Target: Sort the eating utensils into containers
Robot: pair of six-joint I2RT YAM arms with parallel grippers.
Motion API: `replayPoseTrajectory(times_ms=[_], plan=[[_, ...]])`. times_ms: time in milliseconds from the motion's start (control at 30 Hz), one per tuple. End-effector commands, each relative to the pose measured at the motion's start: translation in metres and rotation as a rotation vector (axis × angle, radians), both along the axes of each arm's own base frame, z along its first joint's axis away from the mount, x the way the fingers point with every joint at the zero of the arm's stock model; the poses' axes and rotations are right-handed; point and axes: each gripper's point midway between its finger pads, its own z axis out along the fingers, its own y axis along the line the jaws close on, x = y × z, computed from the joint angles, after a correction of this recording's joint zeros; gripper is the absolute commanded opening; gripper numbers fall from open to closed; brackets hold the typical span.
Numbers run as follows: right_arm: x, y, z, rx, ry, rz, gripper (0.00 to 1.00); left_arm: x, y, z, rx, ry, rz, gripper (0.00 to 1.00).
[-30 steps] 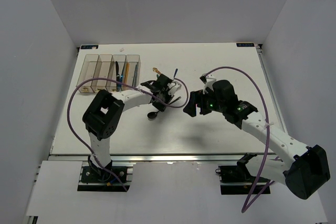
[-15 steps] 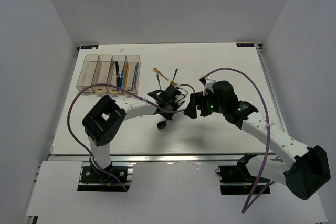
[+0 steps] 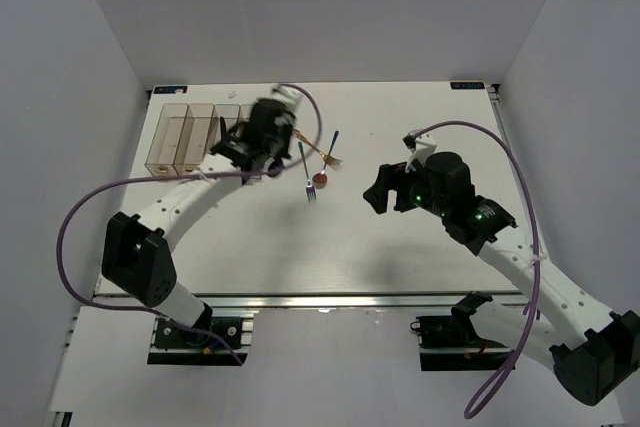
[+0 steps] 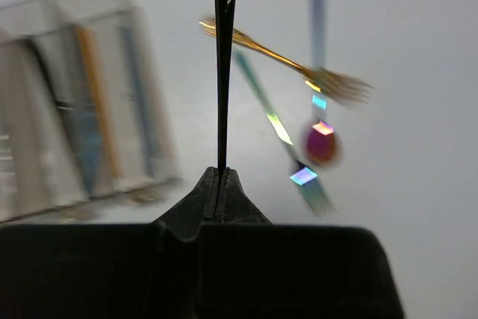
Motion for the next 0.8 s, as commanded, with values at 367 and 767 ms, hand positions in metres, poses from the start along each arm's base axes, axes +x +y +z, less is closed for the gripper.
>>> replayPoseTrajectory(times_ms=[367, 767], plan=[[0.003, 0.011, 0.001, -0.002, -0.002, 0.061, 0.89, 0.202, 0.249, 0.035, 0.121, -0.263, 0.19, 0.0], [0.004, 0.019, -0.012, 0.001, 0.027, 0.097, 0.89, 0.188, 0.275, -0.031, 0.03, -0.189, 0.279, 0.0]])
